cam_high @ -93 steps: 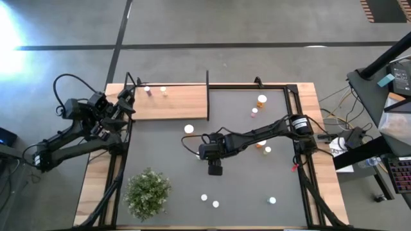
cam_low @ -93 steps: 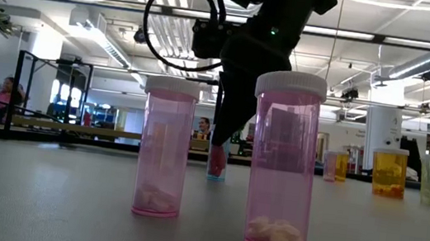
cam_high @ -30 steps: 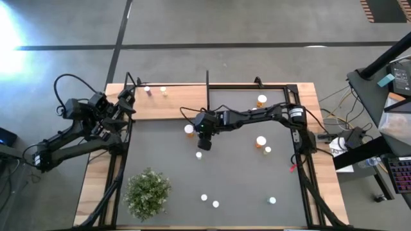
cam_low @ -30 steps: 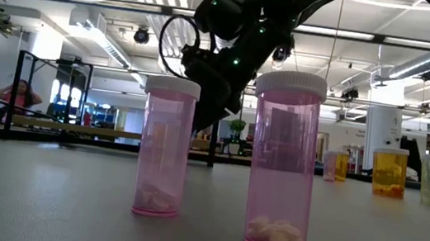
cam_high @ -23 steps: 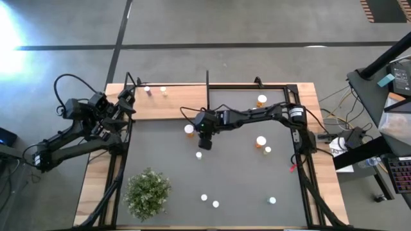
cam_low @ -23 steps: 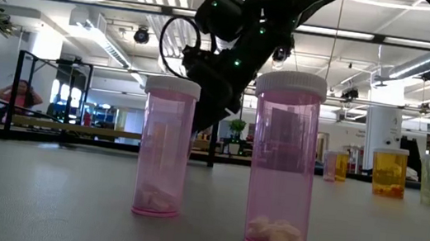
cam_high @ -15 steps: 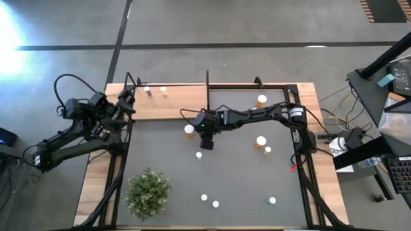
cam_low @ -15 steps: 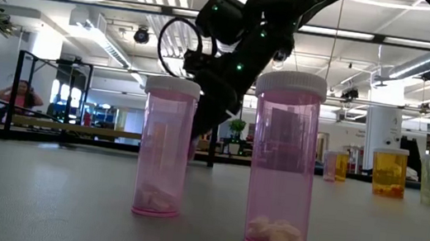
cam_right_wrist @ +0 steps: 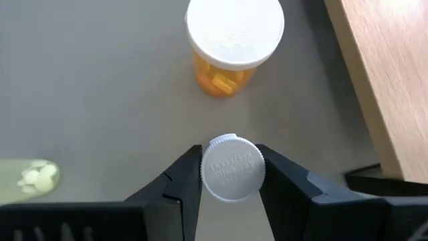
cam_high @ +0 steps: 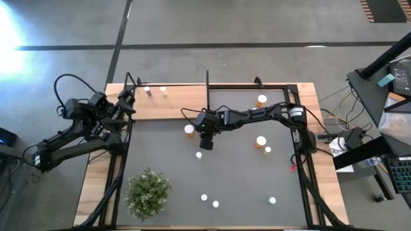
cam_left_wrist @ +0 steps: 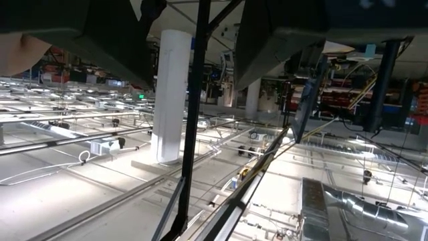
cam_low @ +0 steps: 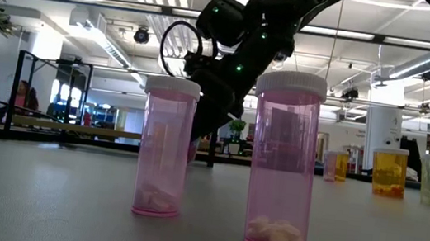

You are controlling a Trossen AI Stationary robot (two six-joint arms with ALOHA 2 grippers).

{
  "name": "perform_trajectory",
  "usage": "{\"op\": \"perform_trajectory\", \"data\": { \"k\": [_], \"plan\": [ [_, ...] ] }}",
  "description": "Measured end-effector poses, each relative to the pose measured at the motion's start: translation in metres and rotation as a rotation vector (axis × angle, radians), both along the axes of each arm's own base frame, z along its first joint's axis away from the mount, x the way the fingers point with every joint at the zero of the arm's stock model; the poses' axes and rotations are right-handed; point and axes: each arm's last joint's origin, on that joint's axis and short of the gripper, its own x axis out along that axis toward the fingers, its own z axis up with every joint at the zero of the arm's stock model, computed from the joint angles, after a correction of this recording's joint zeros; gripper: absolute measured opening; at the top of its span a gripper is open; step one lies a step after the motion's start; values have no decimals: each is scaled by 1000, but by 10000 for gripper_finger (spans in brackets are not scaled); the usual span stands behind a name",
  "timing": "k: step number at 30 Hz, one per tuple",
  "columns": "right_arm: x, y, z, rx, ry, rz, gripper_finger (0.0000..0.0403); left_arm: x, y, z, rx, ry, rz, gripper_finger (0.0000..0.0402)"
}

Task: Pick and place medicine bottles onto shelf by color
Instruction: Move the top blue pill bottle to the middle of the table, then move the middle yellow pill bottle to the middle of the table

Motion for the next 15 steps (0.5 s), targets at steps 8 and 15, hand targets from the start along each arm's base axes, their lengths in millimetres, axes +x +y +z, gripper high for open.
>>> {"op": "perform_trajectory", "data": {
  "k": [8, 15],
  "plan": [
    [0, 0, 0, 1, -2, -3, 170, 0, 0, 0, 0, 0, 0, 193],
    [2, -1, 13, 44, -11, -61, 219, 0, 0, 0, 0, 0, 0, 193]
  ]
}}
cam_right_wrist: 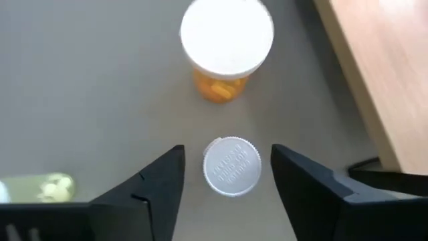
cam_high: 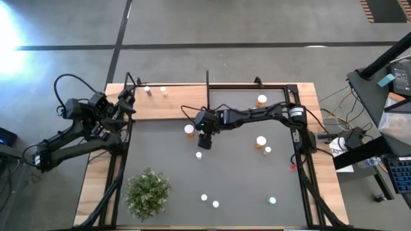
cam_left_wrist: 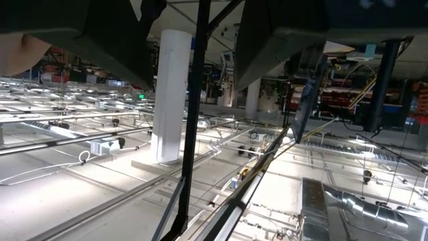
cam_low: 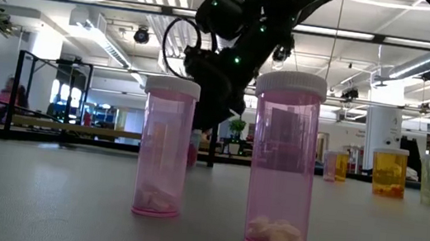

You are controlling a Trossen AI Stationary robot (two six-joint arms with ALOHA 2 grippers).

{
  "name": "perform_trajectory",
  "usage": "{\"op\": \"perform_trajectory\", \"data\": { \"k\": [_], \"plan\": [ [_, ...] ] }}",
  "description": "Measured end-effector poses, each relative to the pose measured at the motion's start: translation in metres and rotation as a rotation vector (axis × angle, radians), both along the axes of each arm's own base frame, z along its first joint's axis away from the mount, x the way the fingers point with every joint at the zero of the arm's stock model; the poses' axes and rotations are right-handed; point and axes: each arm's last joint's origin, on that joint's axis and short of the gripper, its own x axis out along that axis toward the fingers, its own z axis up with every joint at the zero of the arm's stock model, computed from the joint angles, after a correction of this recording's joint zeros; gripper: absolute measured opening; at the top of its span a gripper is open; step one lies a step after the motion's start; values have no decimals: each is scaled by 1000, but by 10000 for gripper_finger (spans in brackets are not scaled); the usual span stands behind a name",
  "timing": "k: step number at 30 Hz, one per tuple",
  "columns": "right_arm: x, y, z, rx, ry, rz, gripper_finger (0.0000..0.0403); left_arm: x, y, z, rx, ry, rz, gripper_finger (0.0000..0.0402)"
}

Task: Pick and place medicine bottles onto shelf by color
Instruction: Move the middle yellow pill bottle to the middle of the table

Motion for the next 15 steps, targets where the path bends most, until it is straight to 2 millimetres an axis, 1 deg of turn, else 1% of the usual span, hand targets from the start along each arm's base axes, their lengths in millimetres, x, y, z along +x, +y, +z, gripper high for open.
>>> {"op": "perform_trajectory", "data": {
  "k": [5, 9, 13, 15],
  "plan": [
    [2, 0, 22, 2, 16, -1, 241, 0, 0, 0, 0, 0, 0, 193],
    [0, 2, 39, 7, 47, -2, 246, 0, 0, 0, 0, 0, 0, 193],
    [3, 12, 58, -8, 20, 21, 243, 0, 0, 0, 0, 0, 0, 193],
    [2, 23, 65, -13, 1, 64, 241, 0, 0, 0, -2, 1, -1, 193]
  ]
}}
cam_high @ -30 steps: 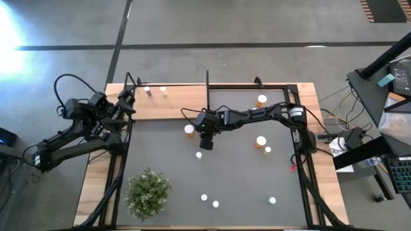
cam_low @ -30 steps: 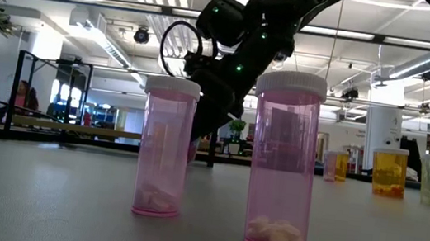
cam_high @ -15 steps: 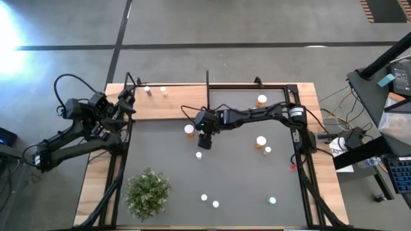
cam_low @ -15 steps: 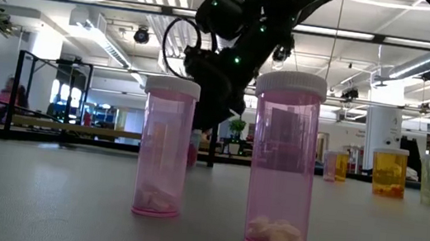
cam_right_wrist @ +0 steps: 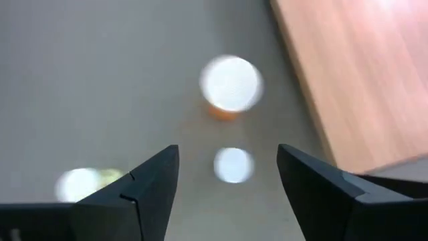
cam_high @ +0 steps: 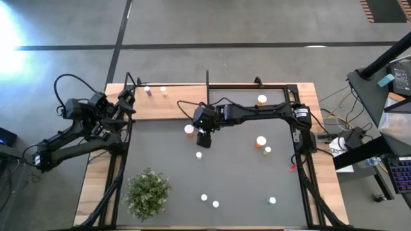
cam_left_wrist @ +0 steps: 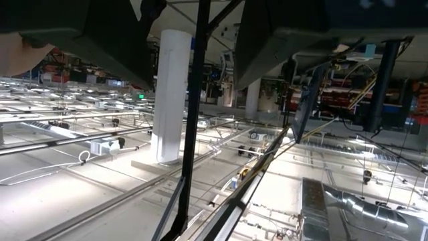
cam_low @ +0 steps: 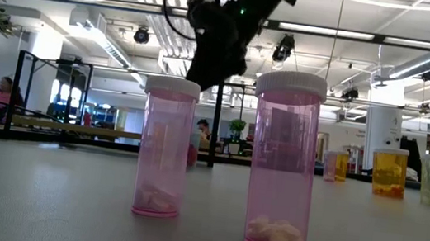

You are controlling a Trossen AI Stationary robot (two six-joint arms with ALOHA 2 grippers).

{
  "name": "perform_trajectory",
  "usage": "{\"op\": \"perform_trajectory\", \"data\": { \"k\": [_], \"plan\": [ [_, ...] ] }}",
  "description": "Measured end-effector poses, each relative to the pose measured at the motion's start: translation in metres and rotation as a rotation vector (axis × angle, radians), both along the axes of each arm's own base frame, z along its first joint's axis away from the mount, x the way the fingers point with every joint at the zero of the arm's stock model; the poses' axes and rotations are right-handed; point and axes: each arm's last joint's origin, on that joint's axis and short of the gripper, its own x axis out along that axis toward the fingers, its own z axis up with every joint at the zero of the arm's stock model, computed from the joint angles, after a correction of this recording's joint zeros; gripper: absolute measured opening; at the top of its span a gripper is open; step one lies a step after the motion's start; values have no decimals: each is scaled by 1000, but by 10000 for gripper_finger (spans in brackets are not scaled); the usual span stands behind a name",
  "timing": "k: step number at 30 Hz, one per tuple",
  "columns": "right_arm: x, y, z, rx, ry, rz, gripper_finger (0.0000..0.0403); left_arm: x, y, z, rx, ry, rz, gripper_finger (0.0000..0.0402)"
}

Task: Pick and place medicine bottles onto shelf by color
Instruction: Move the middle yellow pill bottle to the middle of the table

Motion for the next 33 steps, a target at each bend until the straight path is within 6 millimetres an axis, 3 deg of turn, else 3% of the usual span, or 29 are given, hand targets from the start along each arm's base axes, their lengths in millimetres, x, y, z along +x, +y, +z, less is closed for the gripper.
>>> {"op": "perform_trajectory", "data": {
  "k": [5, 14, 33],
  "plan": [
    [-3, 31, 0, -16, 13, 112, 234, 0, 0, 0, -1, 0, -1, 193],
    [-5, 70, -27, -17, -9, 198, 230, -1, -1, 0, 0, -3, -1, 193],
    [-13, 75, -71, 67, -78, 87, 228, -1, -1, 0, -8, -1, -5, 193]
  ]
}}
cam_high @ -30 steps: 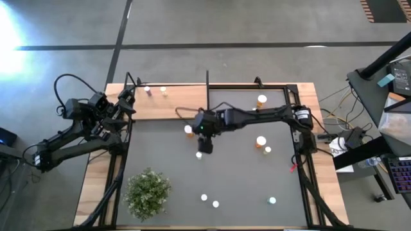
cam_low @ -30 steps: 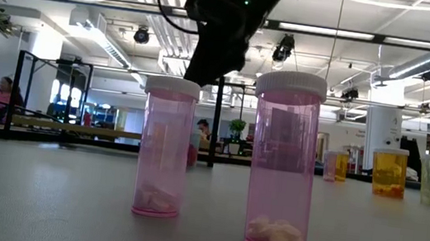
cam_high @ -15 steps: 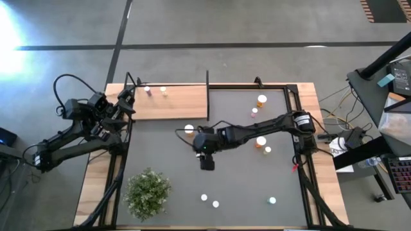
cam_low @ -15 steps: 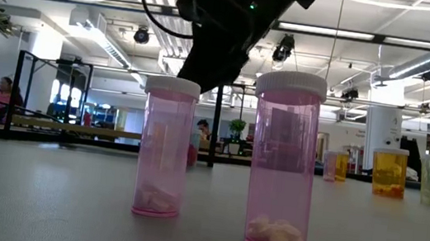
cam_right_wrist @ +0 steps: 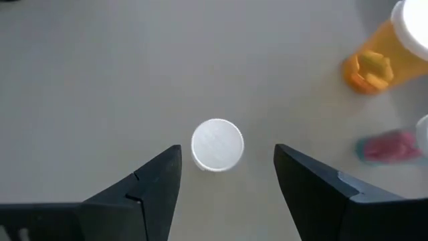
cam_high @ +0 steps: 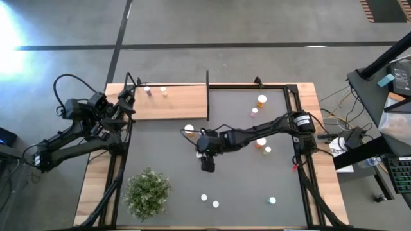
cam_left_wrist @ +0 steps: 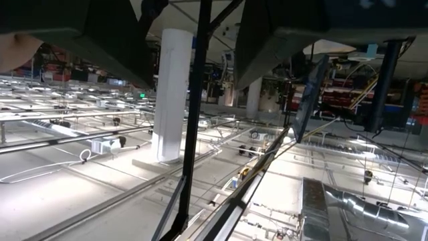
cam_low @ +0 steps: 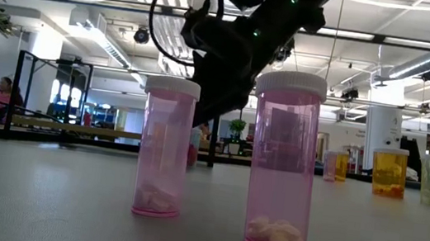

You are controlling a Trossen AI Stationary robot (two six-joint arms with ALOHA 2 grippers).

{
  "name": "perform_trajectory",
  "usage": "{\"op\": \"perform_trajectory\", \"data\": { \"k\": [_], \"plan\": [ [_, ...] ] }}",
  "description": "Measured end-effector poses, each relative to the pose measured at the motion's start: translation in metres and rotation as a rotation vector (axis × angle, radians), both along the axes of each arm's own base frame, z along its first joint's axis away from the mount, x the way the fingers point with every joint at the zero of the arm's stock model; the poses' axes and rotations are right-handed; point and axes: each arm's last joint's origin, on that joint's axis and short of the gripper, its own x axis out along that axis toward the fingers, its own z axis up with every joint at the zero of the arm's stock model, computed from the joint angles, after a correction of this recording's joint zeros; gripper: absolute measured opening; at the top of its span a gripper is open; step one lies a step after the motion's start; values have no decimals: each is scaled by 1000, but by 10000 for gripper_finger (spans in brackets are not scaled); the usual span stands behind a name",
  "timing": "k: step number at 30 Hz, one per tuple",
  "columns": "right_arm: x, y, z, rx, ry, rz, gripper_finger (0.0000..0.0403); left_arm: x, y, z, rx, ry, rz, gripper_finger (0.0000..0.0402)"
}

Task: Pick and place medicine bottles onto shelf by color
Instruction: Move the middle yellow pill bottle to the middle of the table

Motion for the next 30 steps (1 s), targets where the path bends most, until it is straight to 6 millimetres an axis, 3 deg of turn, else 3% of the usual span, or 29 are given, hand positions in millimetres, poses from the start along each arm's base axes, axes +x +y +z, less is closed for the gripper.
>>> {"op": "perform_trajectory", "data": {
  "k": [9, 24, 30],
  "plan": [
    [-1, -1, -11, 19, -56, -24, 218, 0, 0, 0, -16, 5, -8, 193],
    [1, -1, -9, 21, -89, -25, 121, 0, 0, 0, -16, 6, -8, 193],
    [5, -2, -6, 27, -146, -26, 111, 0, 0, 0, -16, 6, -8, 193]
  ]
}}
